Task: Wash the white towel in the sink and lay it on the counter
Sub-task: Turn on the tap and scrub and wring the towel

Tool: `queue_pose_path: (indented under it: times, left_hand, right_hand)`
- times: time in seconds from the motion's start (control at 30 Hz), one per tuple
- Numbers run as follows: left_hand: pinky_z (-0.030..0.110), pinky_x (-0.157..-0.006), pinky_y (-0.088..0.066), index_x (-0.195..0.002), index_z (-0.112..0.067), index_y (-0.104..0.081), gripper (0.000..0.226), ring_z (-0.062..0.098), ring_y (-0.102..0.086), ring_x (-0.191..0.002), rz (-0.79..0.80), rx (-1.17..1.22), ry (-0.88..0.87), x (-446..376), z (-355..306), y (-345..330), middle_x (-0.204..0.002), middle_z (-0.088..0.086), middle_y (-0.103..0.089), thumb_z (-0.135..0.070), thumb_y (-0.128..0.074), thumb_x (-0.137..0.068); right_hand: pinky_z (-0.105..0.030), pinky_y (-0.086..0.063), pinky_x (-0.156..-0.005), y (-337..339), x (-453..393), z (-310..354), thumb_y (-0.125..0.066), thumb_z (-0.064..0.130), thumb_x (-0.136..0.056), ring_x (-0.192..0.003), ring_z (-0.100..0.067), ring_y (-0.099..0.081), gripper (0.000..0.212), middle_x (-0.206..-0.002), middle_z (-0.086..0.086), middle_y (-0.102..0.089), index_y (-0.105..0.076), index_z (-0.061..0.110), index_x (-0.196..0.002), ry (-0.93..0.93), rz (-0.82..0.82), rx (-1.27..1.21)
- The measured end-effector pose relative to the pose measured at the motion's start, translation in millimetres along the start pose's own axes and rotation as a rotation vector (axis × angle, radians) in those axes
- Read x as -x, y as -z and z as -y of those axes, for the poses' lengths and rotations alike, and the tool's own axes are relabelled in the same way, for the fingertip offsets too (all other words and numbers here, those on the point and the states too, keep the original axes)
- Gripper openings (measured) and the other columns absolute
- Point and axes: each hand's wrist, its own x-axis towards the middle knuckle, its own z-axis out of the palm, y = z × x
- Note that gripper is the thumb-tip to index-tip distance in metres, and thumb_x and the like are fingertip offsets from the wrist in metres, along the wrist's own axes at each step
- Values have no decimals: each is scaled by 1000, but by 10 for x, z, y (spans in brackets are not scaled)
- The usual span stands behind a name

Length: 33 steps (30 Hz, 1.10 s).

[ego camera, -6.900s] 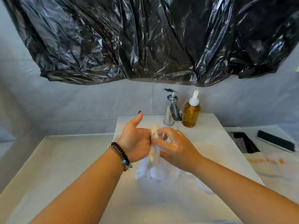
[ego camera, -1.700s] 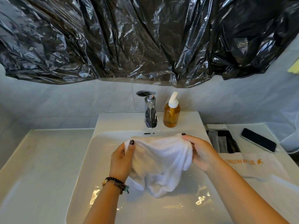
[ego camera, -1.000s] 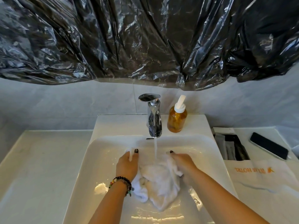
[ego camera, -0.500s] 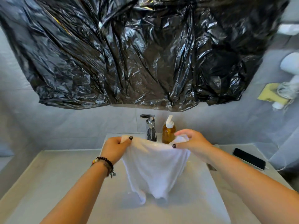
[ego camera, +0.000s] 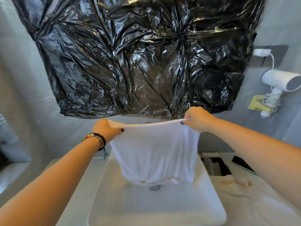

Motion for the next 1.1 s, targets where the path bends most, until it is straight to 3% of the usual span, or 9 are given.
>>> queue_pose_path:
  times: [0.13,0.23,0.33,0.47,0.57,0.67,0.83,1.0,1.1]
  left_hand:
    - [32,-58,-41,-93,0,-57,26,26,-52,-74,-128,65,-67,33,-126,114,-80,12,-55,-20,-71,-84]
    - [40,-77,-46,-135,1,-34,66,30,-54,-98,-206,126,-55,-24,-208,263,-111,16,-52,-29,-70,-88]
    - [31,-56,-37,-96,-2,-63,30,24,-50,-72,-186,-125,-196,-109,-227,360,-81,10,-57,-30,-56,-97]
    - [27,-48,-25,-59,-5,-51,46,19,-36,-51,-98,-72,-225,-170,-133,326,-57,8,-42,-31,-55,-97]
    - [29,-54,-25,-68,-8,-50,43,20,-37,-57,89,50,-146,-162,17,199,-64,10,-43,-40,-54,-97]
    - [28,-61,-45,-76,-8,-59,33,23,-53,-68,232,345,-17,-21,59,-68,-73,9,-57,-34,-57,-97]
    - [41,-78,-57,-85,-8,-61,20,23,-62,-74,362,670,104,242,-46,-536,-80,10,-63,-21,-53,-99]
    - [29,-70,-57,-81,-11,-57,23,10,-63,-64,459,752,64,408,-214,-797,-71,2,-62,-17,-48,-101]
    - [32,-79,-56,-88,-10,-57,16,21,-65,-81,547,825,34,450,-272,-811,-87,9,-65,-19,-51,-100]
  right_hand:
    - [-32,-23,-58,308,13,110,-54,29,-96,-60,-22,-34,45,-61,-11,-37,-39,9,-59,12,-116,-74]
    - [-31,-28,-60,462,28,144,-54,25,-95,-68,-22,-41,38,-75,-14,-47,-57,-9,-78,-25,-217,-228]
    - [-31,-34,-58,489,31,156,-56,26,-95,-73,-22,-49,31,-82,-12,-59,-64,-4,-90,-11,-284,-314]
    - [-35,-45,-64,396,43,60,-56,33,-94,-78,-25,-56,26,-82,-6,-62,-63,11,-83,-10,-299,-238]
    - [-33,-39,-57,229,37,-8,-54,41,-94,-63,-25,-51,38,-72,-8,-58,-56,9,-74,-69,-256,-110]
    - [-30,-32,-52,-30,-29,-12,-58,28,-92,-56,-24,-43,37,-61,-13,-50,-54,9,-61,-169,-191,-122]
    - [-25,-18,-46,-422,-81,201,-58,0,-78,-53,-19,-27,41,-49,0,-28,-32,17,-51,-434,-101,-649]
    - [-23,-41,-46,-495,-65,578,-55,-8,-82,-50,-23,-48,26,-61,-12,-48,-52,8,-62,-418,49,-1173]
    - [-31,-57,-53,-410,7,828,-43,-16,-88,-63,-26,-62,24,-73,-17,-58,-59,0,-82,-340,108,-1303]
